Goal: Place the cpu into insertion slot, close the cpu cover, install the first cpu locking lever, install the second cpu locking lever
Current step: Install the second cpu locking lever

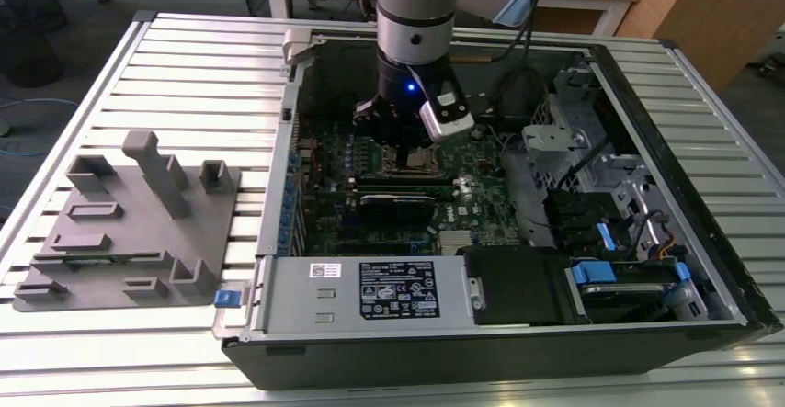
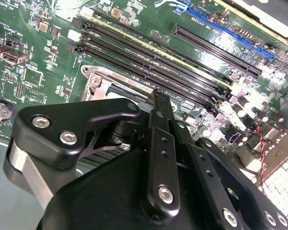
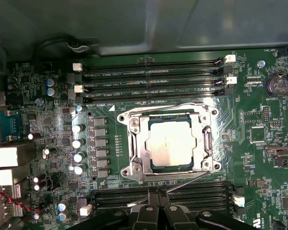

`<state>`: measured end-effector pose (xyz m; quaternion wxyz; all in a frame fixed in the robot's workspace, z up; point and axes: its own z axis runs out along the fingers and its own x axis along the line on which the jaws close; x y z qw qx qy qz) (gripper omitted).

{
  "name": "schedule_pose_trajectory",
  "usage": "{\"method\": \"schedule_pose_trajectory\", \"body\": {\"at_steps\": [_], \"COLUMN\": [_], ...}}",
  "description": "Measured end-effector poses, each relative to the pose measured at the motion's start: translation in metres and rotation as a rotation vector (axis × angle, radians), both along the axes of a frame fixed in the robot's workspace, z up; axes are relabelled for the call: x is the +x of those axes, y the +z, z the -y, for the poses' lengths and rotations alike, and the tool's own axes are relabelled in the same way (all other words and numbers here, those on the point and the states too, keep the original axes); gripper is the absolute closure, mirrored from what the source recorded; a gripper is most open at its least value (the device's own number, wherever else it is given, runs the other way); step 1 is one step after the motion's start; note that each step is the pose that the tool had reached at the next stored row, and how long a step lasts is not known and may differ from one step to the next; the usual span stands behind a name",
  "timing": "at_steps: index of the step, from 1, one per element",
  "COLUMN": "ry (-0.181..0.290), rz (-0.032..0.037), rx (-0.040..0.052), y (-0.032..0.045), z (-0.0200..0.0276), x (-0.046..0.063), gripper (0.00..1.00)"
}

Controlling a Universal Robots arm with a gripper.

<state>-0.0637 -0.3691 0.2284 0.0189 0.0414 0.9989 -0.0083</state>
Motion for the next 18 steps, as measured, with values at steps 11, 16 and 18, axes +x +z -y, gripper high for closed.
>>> {"method": "schedule_pose_trajectory", "body": {"at_steps": [11, 16, 18], "ry": [0.0, 0.0, 0.0], "rz": [-0.0001, 0.0001, 0.0], "rx": [-0.0002, 0.0001, -0.0004], "y": [-0.0034, -0.0046, -0.0055], "z": [0.0, 0.0, 0.0], "x": [0.0, -0.0009, -0.0025], "gripper": [0.89, 0.89, 0.89]}}
